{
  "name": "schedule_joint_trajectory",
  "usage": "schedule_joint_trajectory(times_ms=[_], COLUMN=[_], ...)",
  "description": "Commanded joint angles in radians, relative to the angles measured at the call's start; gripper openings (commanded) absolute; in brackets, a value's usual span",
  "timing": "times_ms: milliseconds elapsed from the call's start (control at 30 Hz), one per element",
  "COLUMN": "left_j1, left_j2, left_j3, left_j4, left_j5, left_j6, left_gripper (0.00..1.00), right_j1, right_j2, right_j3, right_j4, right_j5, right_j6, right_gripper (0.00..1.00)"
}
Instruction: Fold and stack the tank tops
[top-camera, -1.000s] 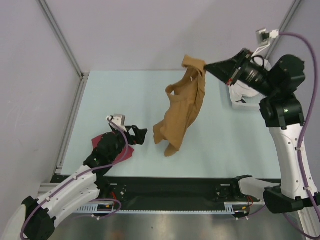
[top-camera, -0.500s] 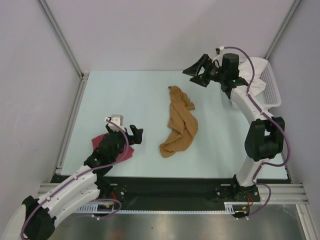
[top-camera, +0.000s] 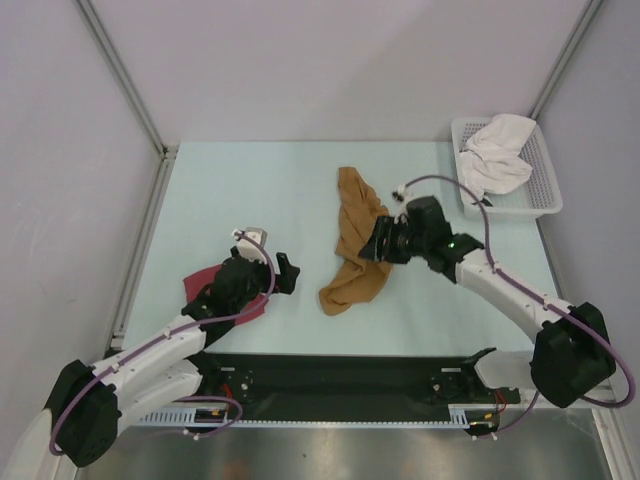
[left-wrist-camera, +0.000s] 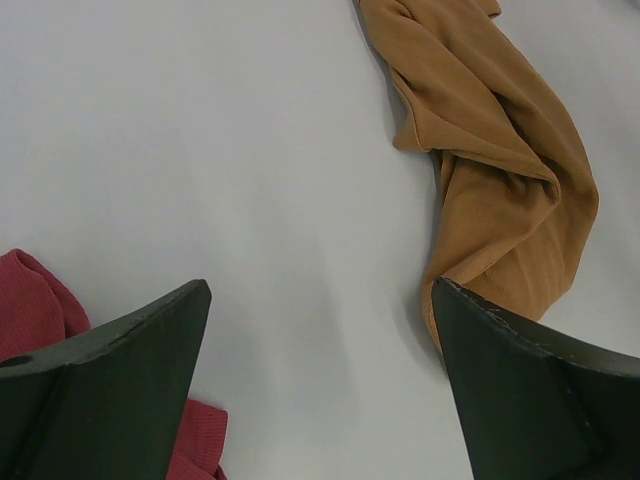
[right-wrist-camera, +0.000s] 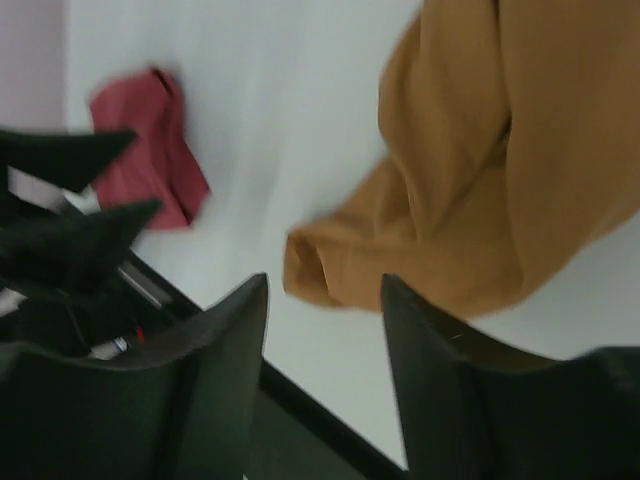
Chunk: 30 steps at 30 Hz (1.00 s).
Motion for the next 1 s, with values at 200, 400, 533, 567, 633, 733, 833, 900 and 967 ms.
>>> schedule_joint_trajectory(times_ms=[200,400,533,567,633,733,833,900,967], left_j1=[-0.003,-0.003,-0.003,-0.003,-0.003,-0.003,-0.003,-0.003,-0.003], left_j2=[-0.036,-0.047,-0.064,-0.065,-0.071,-0.073,-0.068,-0.067,-0.065], left_j3=[0.039,0.048,0.045,0.043,0.043,0.045,0.047,0.048,0.050], left_j4=[0.024,0.006,-0.011,-0.017,-0.025,-0.035,-0.037,-0.035,-0.035], left_j5=[0.006,-0.030,-0.079,-0.088,-0.114,-0.131,-0.125,-0.119,-0.117], left_j6=[0.020,0.024,0.017,0.008,0.001,-0.009,-0.010,-0.013,-0.015], left_gripper=[0.99,0.99,1.00,1.00,1.00,1.00,1.00,1.00,1.00], right_j1=[0.388,0.511,0.588,0.617,0.643,0.694,0.733,0.750,0.784], right_j2=[-0.026,0.194,0.308,0.323,0.363,0.402,0.426,0.440,0.461], right_j3=[-0.160,0.004,0.112,0.129,0.165,0.218,0.251,0.264,0.287], right_j4=[0.039,-0.010,-0.067,-0.082,-0.093,-0.148,-0.217,-0.251,-0.297], right_j5=[0.374,0.414,0.482,0.511,0.540,0.641,0.736,0.787,0.848], right_j6=[-0.012,-0.130,-0.139,-0.137,-0.122,-0.078,-0.029,-0.001,0.050], right_gripper=[0.76,0.73,0.61,0.58,0.57,0.56,0.56,0.54,0.46])
